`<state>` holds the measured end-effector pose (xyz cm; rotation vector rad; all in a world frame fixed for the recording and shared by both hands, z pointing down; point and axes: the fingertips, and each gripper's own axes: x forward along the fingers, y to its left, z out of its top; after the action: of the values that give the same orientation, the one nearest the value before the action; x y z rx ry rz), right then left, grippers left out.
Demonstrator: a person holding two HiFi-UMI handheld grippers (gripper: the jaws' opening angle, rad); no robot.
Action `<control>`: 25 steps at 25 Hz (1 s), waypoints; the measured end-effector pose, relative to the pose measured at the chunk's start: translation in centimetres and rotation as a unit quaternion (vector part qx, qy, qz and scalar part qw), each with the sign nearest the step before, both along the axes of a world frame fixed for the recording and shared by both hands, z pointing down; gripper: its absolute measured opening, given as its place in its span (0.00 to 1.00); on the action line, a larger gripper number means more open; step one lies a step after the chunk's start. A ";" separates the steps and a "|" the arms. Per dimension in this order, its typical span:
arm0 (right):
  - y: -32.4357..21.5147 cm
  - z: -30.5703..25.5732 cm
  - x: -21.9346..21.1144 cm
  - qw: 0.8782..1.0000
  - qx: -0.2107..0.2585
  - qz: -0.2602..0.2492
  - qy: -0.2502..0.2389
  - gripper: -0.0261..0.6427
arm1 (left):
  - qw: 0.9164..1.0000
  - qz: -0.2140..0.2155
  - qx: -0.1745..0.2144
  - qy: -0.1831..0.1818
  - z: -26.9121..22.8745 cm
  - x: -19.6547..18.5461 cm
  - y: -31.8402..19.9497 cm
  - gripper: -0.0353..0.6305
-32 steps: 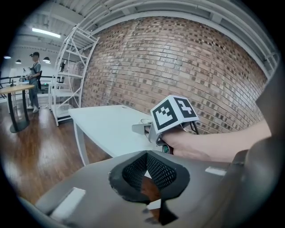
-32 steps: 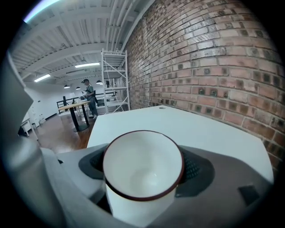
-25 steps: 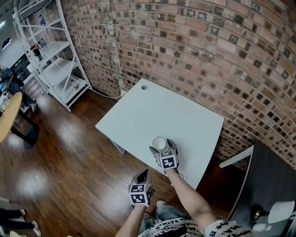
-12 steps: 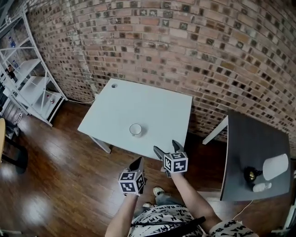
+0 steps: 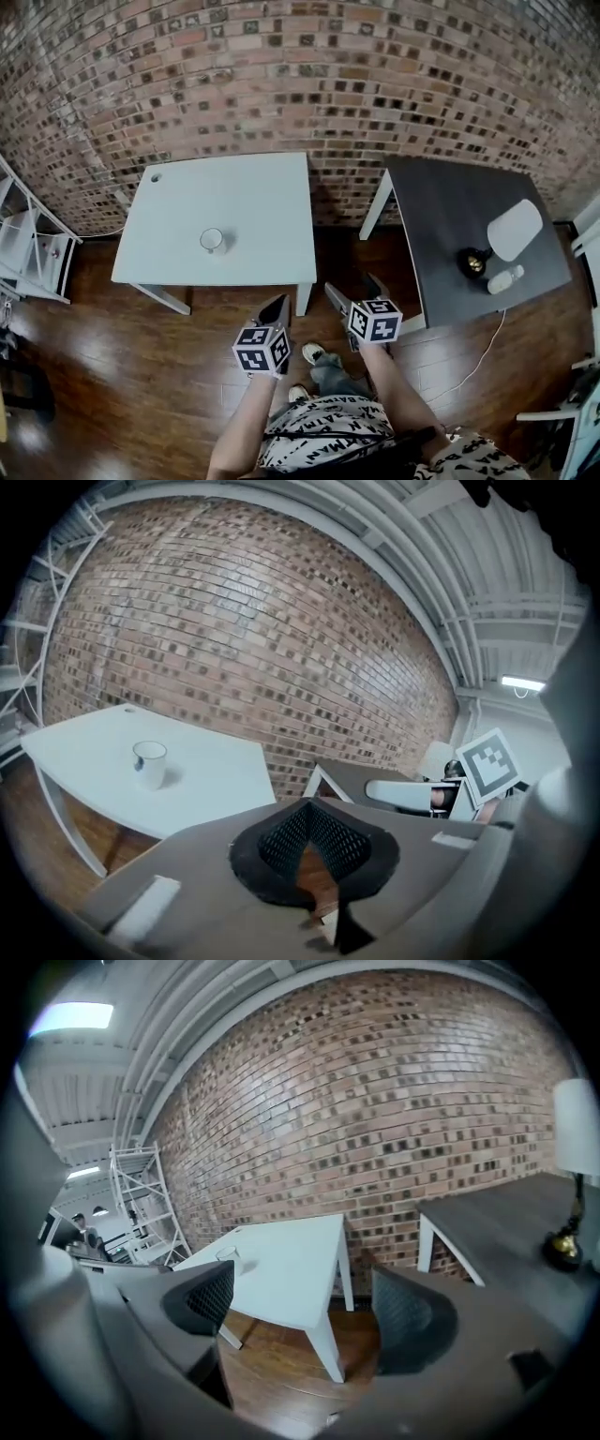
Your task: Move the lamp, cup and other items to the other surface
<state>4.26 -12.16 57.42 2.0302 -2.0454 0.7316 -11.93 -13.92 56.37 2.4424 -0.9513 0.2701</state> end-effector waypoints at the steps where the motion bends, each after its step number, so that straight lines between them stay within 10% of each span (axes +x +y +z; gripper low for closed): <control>1: 1.5 0.0 1.1 1.000 -0.001 0.016 0.000 0.75 | 1.000 0.007 -0.004 0.004 0.1 0.8 0.7 0.06; 11: 12.8 0.5 9.7 0.990 0.000 0.143 0.000 0.75 | 0.994 0.112 -0.010 0.008 0.4 9.7 7.4 0.06; 25: 21.8 2.2 31.9 0.957 0.007 0.289 0.024 0.72 | 0.967 0.252 0.029 0.001 -0.4 32.1 14.4 0.06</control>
<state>36.14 9.64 59.62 2.6525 -1.4216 0.7366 20.16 0.47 55.98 2.7043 -0.3218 0.4162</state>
